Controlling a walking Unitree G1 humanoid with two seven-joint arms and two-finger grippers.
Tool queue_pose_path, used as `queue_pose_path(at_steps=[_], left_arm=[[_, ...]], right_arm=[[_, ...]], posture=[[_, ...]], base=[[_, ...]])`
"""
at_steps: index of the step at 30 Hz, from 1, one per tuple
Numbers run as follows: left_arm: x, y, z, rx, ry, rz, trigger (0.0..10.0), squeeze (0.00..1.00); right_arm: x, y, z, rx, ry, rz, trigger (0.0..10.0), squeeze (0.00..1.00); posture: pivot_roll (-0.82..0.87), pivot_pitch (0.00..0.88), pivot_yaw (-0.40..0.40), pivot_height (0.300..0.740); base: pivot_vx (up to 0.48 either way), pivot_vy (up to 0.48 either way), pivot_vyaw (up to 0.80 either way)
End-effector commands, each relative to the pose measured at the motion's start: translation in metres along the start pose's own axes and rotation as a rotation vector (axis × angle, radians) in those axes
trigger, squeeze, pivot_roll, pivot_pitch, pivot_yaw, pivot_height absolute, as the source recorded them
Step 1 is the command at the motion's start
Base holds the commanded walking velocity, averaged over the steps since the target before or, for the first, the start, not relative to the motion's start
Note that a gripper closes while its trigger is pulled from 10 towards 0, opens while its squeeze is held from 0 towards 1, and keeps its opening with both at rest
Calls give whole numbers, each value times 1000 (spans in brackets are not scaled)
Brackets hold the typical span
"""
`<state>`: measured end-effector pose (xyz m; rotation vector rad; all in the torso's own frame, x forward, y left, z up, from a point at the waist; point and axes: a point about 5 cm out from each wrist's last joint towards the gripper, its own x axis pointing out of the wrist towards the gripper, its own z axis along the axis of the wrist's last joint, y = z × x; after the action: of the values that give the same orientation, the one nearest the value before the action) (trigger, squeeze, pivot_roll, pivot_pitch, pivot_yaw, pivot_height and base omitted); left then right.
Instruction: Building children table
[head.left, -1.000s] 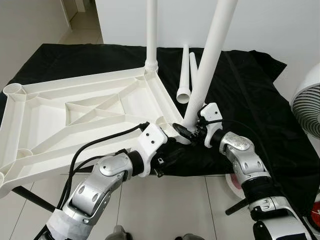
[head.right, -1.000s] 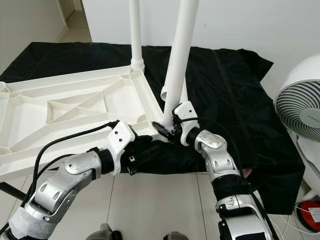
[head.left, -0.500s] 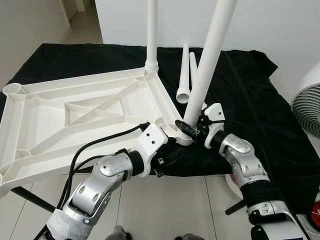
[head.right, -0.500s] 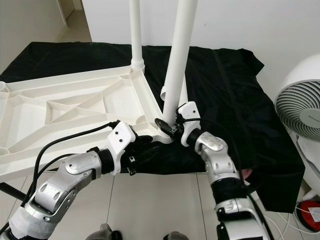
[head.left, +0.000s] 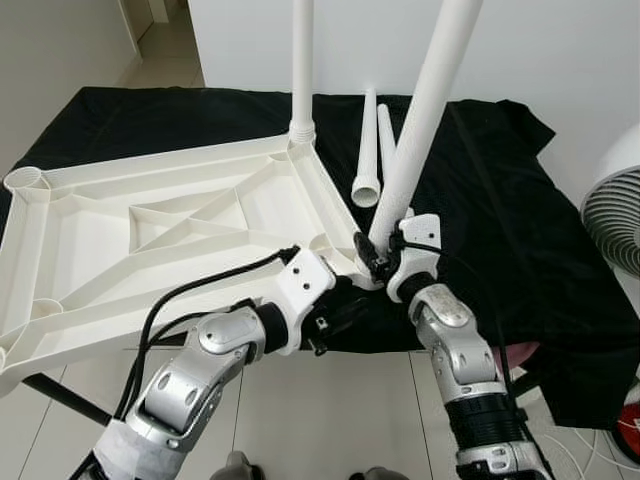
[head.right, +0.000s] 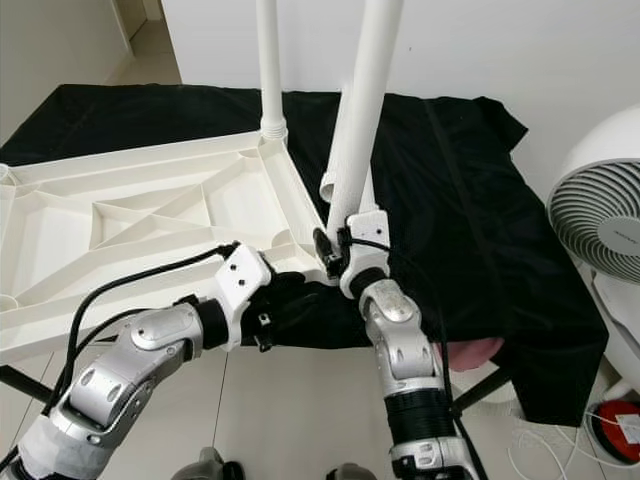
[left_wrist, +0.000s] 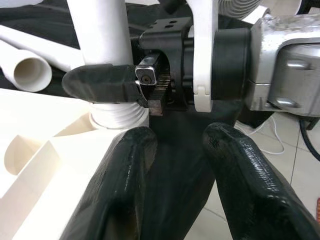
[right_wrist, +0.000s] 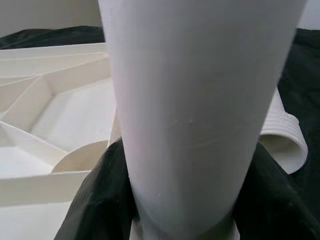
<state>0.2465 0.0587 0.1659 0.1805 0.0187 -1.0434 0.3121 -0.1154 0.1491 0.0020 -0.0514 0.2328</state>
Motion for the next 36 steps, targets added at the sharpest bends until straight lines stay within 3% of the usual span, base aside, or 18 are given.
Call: queue_pose_path(at_steps=[1, 3, 4, 12, 18, 19, 20, 23, 25, 29, 36], left_arm=[[-2, 1, -1, 5, 4, 23, 10000, 0], [-2, 1, -1, 6, 5, 23, 10000, 0], [-2, 1, 0, 7, 5, 21, 10000, 0], [-1, 1, 1, 8, 3, 18, 10000, 0], [-1, 1, 2, 5, -5, 17, 10000, 0], [-2, 1, 2, 9, -2, 18, 10000, 0], [-2, 1, 2, 9, -2, 18, 10000, 0], [-2, 1, 2, 8, 0, 19, 10000, 0], [-2, 1, 2, 8, 0, 19, 10000, 0], [-2, 1, 2, 11, 0, 16, 10000, 0], [-2, 2, 4, 17, -1, 13, 10000, 0]], right_arm=[[-9, 2, -4, 6, 28, -98, 10000, 0], [-10, 6, -3, 6, 26, -108, 10000, 0], [-11, 14, 0, 25, 9, -75, 10000, 1000], [-10, 10, 8, 33, -21, -33, 10000, 1000], [-8, 9, 9, 36, -9, 130, 10000, 1000], [-7, 8, 7, 32, 3, 182, 10000, 0], [-7, 8, 7, 32, 3, 182, 10000, 0], [-8, 3, 2, -45, 26, 362, 10000, 0], [-8, 3, 2, -45, 26, 362, 10000, 0], [-6, -8, -1, -130, 41, 507, 10000, 0], [2, -20, -1, -166, 58, 576, 10000, 0]], posture=[[-46, 62, 1, 740], [-46, 62, 1, 740], [-48, 65, 3, 740], [-49, 72, -1, 740], [-49, 71, -1, 740], [-50, 68, 1, 740], [-50, 68, 1, 740], [-48, 66, 1, 740], [-48, 66, 1, 740], [-48, 66, 1, 740], [-47, 68, 9, 740]], base=[[0, 0, 0], [0, 0, 0], [0, 0, 0], [0, 0, 0], [0, 0, 0], [0, 0, 0], [0, 0, 0], [0, 0, 0], [0, 0, 0], [0, 0, 0], [0, 0, 0]])
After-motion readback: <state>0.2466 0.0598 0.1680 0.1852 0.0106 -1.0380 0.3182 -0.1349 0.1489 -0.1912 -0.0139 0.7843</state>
